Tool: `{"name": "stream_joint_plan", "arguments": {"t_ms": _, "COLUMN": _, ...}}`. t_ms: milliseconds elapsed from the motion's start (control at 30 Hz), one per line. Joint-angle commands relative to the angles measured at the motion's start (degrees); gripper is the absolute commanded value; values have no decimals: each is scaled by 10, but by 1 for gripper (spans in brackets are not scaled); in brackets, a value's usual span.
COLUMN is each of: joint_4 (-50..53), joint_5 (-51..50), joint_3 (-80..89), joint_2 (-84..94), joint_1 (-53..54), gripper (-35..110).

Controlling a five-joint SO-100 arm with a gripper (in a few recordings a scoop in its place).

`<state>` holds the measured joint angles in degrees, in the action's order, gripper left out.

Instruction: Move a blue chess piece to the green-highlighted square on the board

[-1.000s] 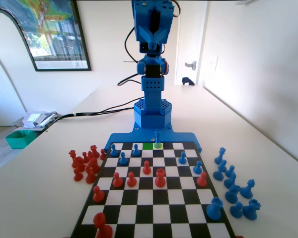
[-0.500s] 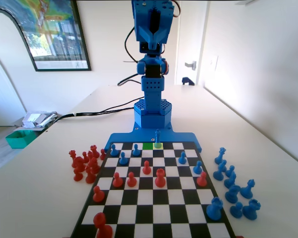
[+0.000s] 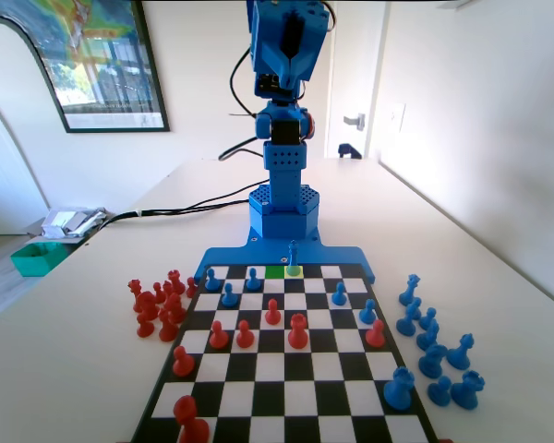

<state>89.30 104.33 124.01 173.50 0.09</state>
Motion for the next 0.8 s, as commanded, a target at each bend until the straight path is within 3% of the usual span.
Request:
{"name": "stream_joint_plan", "arguments": {"t_ms": 0, "joint_4": 3, "joint_5": 54, "joint_3": -52, "joint_2": -58, "joint_1": -23, "gripper": 1}}
{"name": "stream_joint_plan", "arguments": {"t_ms": 400, "joint_4": 50, "joint_5": 327, "joint_3": -118, "joint_2": -272, "joint_1": -45, "gripper": 1}}
{"name": "stream_joint_plan", "arguments": {"t_ms": 600, "joint_4": 33, "joint_5": 373, "joint_3": -142, "joint_2": -355, "joint_1": -46, "gripper": 1}}
{"name": "stream_joint_plan", "arguments": {"t_ms": 767, "joint_4": 83, "joint_5": 390, "joint_3": -167, "joint_2": -411, "joint_1": -50, "gripper": 1}}
